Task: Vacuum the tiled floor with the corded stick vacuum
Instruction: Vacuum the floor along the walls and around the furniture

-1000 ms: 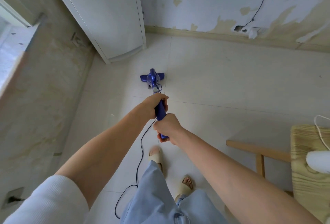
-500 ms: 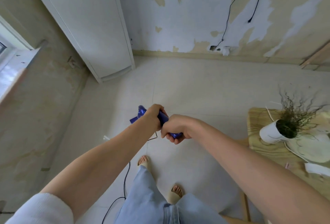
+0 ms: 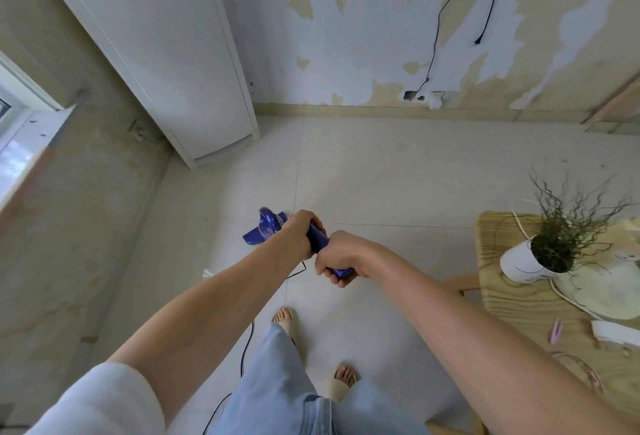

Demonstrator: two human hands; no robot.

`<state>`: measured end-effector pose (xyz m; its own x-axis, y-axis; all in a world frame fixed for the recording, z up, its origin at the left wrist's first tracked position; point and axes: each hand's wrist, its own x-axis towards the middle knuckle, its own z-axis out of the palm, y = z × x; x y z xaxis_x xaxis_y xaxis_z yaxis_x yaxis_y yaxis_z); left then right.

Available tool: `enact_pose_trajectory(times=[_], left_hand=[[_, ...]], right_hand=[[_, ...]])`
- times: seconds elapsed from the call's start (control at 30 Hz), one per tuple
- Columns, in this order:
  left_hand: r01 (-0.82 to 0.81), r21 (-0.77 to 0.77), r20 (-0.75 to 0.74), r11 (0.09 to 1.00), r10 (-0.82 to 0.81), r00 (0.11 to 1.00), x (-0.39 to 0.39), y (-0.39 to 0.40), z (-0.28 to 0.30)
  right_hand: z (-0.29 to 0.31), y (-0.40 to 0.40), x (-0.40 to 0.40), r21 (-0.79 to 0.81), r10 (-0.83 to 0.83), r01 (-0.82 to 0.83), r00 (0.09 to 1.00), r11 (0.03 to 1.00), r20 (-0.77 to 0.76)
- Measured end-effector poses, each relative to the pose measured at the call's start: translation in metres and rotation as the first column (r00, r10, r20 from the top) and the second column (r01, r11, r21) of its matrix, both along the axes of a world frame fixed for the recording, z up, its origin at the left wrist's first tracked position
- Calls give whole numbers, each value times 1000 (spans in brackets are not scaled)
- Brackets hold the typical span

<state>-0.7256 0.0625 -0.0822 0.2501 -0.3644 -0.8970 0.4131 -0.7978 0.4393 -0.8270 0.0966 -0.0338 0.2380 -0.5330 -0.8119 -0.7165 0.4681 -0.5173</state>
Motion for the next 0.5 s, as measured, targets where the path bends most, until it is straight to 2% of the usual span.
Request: enact_pose_trajectory(times=[0.13,0.23,0.5], left_hand=[[-51,-4,-130,999,50,990,25,-14,-9],[25,-20,-138,999,-27,990,46,-35,-17],[34,11,-121,999,-33,992,118,-116,-39]], right_hand=[[-23,-15,24,14,-1,1,1000,1000,-13],[-34,-35,47,19,-1,2,1000,1000,-18],[-59,-110,120,0,8,-8,1000,1000,-27]])
